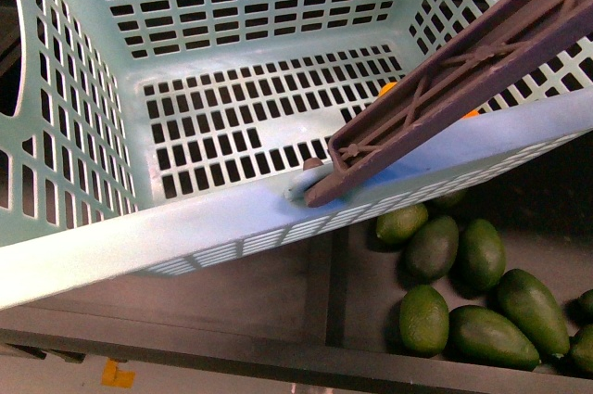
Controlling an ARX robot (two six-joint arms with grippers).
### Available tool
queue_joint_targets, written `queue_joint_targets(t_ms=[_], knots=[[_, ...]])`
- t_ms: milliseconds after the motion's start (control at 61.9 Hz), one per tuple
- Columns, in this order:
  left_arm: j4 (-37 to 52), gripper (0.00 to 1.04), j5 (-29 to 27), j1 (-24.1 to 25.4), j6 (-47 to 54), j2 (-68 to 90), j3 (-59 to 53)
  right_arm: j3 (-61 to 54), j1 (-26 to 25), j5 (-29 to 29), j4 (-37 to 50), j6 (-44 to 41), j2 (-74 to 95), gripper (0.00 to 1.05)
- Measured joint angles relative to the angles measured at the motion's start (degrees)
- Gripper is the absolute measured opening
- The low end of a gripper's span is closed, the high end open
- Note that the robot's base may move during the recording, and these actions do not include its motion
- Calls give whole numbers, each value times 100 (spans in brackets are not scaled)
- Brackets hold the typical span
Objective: Pick mango and avocado into basket
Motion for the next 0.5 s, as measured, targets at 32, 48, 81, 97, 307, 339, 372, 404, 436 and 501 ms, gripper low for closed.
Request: queue_joint_targets(t_ms=[32,48,81,97,307,339,372,404,436,501], knots=[[0,15,0,0,0,0,0,90,114,48,35,57,105,51],[0,15,0,0,0,0,0,103,129,57,37,72,118,51],[0,15,0,0,0,0,0,192,221,118,66,109,214,51],[0,15,-2,0,2,0,0,203,232,125,68,116,227,51],[0,15,-2,0,0,0,0,560,516,402,166,219,715,51],[0,15,-2,0,2,0,0,586,549,431,173,225,796,51],[0,15,-2,0,0,0,0,595,568,459,181,227,848,51],[0,15,-2,0,2,0,0,595,595,479,203,229,909,51],[0,15,-2,0,2,0,0,595,632,485,205,247,977,51],[0,15,-2,0,0,0,0,595,682,505,205,256,1043,52]])
